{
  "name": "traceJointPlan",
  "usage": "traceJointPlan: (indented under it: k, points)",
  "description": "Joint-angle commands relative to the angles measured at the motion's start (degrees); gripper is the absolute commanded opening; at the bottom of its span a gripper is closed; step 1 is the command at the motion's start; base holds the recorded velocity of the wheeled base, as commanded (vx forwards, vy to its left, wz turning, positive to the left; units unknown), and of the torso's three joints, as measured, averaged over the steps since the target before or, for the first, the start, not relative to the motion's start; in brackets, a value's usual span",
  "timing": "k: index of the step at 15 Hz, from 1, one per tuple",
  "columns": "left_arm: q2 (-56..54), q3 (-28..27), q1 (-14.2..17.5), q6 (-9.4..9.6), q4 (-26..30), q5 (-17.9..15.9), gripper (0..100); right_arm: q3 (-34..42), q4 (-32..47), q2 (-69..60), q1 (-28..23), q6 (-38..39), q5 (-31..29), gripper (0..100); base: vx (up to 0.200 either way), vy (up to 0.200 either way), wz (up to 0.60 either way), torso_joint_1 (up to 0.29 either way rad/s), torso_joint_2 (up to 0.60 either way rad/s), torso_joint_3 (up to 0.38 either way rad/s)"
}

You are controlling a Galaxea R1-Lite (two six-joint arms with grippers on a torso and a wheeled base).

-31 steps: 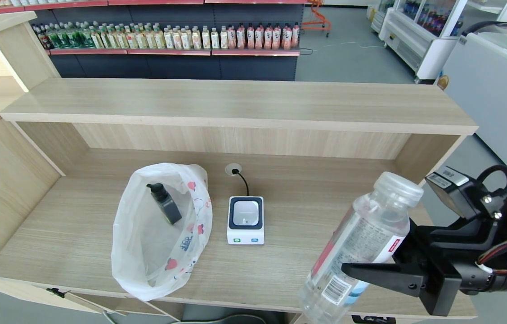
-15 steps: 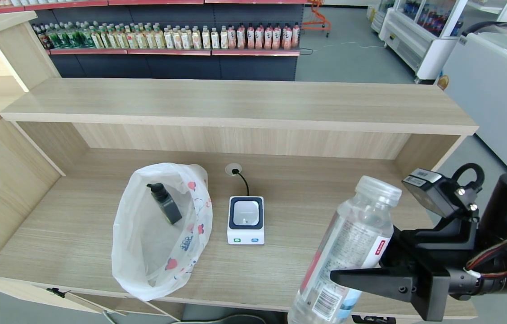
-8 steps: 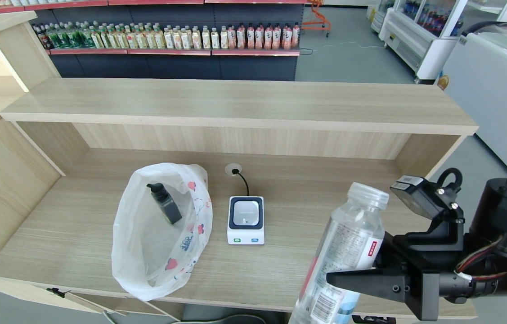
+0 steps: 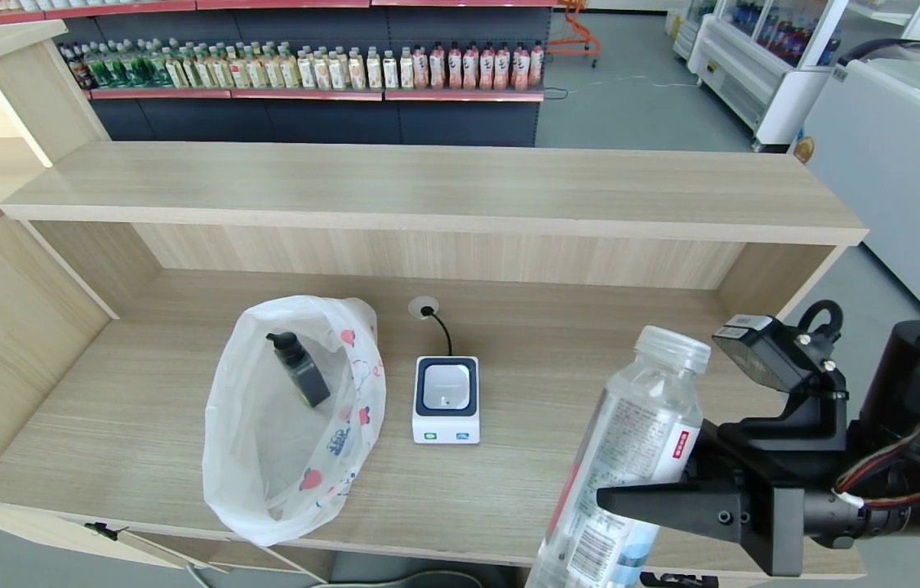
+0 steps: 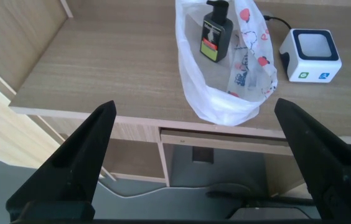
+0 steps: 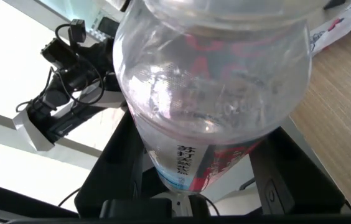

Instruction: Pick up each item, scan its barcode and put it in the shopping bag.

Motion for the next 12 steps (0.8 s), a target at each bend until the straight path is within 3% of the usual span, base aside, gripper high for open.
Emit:
traceJointPlan:
  k: [1,9,12]
  points:
    - [0.0,0.0,0.0,0.0,0.0,0.0,100,0.0,0.0,0.0,0.0,0.0,0.0,0,0.0,0.0,0.0,0.0,0.0,0.0]
    - [0.0,0.0,0.0,0.0,0.0,0.0,100,0.0,0.0,-1.1,-0.1,-0.2,-0.3,0,0.0,0.0,0.0,0.0,0.0,0.0]
    - [0.0,0.0,0.0,0.0,-0.1,0.0,100,0.1,0.2,-3.6,-2.9,-9.3,-2.8,0,0.0,0.0,0.0,0.0,0.0,0.0]
